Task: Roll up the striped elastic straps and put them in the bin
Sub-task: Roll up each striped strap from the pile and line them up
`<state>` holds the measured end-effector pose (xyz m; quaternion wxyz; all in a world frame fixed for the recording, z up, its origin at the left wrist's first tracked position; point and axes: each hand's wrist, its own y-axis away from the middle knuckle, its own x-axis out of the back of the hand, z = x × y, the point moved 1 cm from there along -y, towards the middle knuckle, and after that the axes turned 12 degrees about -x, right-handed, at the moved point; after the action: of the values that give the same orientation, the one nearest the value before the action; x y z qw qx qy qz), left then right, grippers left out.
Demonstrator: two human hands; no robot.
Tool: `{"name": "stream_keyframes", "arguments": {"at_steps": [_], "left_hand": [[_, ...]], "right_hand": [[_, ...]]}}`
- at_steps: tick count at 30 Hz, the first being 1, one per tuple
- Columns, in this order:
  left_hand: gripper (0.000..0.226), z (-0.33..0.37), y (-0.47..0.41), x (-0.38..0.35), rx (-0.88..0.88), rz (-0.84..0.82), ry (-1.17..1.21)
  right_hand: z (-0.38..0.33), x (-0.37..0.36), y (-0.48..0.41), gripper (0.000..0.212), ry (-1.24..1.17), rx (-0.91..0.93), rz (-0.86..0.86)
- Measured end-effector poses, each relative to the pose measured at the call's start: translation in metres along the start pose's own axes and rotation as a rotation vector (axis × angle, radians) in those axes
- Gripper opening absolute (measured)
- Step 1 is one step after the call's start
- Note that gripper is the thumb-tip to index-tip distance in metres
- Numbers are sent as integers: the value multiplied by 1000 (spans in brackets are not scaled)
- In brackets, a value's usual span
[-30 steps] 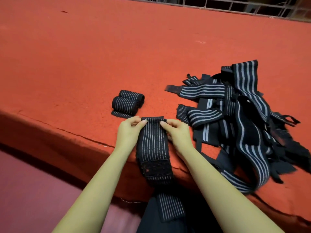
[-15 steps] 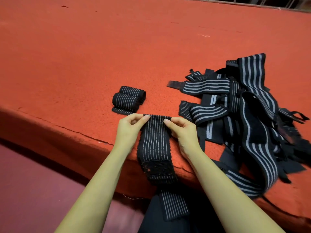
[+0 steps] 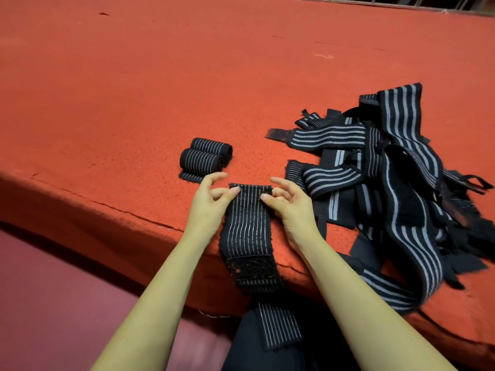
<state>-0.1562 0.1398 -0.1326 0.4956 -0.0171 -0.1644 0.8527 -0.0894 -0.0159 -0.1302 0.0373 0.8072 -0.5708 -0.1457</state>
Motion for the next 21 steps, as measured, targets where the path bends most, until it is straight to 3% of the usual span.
{"name": "stream_keyframes", "arguments": {"at_steps": [4,9,21], "left_hand": [[10,5,-5,-5,-70,-108,-38],[17,9,-6,-11,-104,-72,-32],[9,6,-12,-14,-176,-239,2]], "right_hand": [[0,-2,1,30,62,12,-7],[3,-7,0,9,167,69,-29],[5,-2,0,6,188,184,16]]}}
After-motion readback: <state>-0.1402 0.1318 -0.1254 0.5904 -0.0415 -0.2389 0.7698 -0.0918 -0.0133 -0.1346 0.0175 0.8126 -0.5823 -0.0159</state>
